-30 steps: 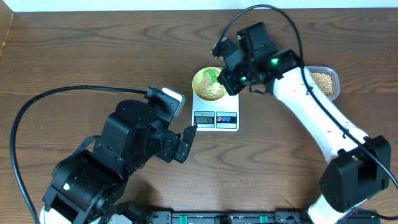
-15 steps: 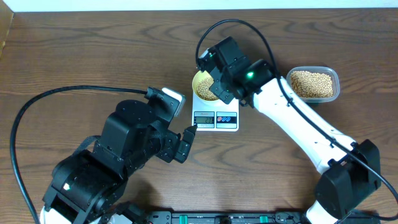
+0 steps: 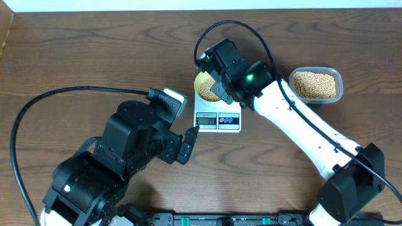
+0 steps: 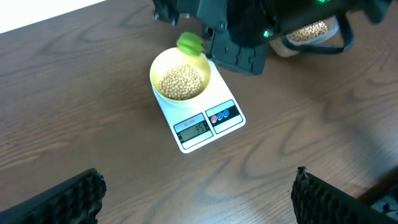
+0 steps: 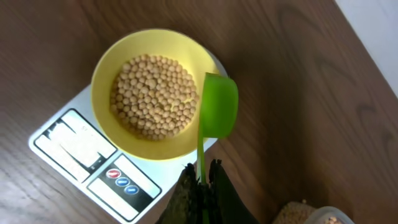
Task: Scoop item into bowl and weigh 50g on scale
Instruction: 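Move the empty scoop back over the soybean tub, then dip the scoop into the soybeans with the right gripper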
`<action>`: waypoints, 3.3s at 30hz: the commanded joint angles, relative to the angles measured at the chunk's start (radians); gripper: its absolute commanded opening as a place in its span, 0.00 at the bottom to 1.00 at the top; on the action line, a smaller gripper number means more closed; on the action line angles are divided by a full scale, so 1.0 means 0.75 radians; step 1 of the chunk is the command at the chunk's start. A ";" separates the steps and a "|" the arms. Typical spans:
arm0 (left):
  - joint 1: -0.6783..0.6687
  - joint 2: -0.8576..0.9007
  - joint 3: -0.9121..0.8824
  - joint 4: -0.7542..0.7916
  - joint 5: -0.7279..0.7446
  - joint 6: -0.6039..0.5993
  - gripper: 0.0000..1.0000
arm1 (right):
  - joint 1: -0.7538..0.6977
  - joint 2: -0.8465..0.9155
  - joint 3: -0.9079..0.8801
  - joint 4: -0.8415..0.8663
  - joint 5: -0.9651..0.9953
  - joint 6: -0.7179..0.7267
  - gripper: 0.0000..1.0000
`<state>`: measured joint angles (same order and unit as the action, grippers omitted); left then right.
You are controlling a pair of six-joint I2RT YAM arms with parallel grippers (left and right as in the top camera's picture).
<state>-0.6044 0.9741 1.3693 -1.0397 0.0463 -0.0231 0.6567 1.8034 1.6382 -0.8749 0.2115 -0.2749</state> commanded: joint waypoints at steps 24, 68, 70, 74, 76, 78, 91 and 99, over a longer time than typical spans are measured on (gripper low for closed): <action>0.004 -0.002 0.015 0.001 -0.004 -0.001 0.98 | -0.687 -0.027 0.091 -0.416 0.300 0.615 0.01; 0.004 -0.002 0.015 0.001 -0.004 -0.001 0.98 | -1.353 -0.023 -0.408 -0.049 -1.103 0.414 0.01; 0.004 -0.002 0.015 0.001 -0.004 -0.001 0.98 | -1.377 -0.023 -0.408 -0.051 -1.161 0.384 0.01; 0.004 -0.002 0.015 0.001 -0.004 -0.001 0.98 | -1.405 -0.023 -0.418 -0.043 -1.205 0.354 0.01; 0.004 -0.002 0.015 0.001 -0.004 -0.001 0.98 | -1.417 -0.023 -0.427 -0.034 -1.205 0.354 0.01; 0.004 -0.002 0.015 0.001 -0.003 -0.001 0.98 | -1.427 -0.023 -0.435 -0.023 -1.217 0.345 0.01; 0.004 -0.002 0.015 0.001 -0.004 -0.001 0.98 | -1.482 -0.023 -0.588 0.110 -1.352 0.335 0.01; 0.004 -0.002 0.015 0.001 -0.004 -0.001 0.98 | -1.497 -0.023 -0.610 0.166 -1.475 0.352 0.01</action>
<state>-0.6044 0.9741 1.3693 -1.0397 0.0463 -0.0231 -0.4610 1.7905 1.1877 -0.7601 -0.8246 -0.0086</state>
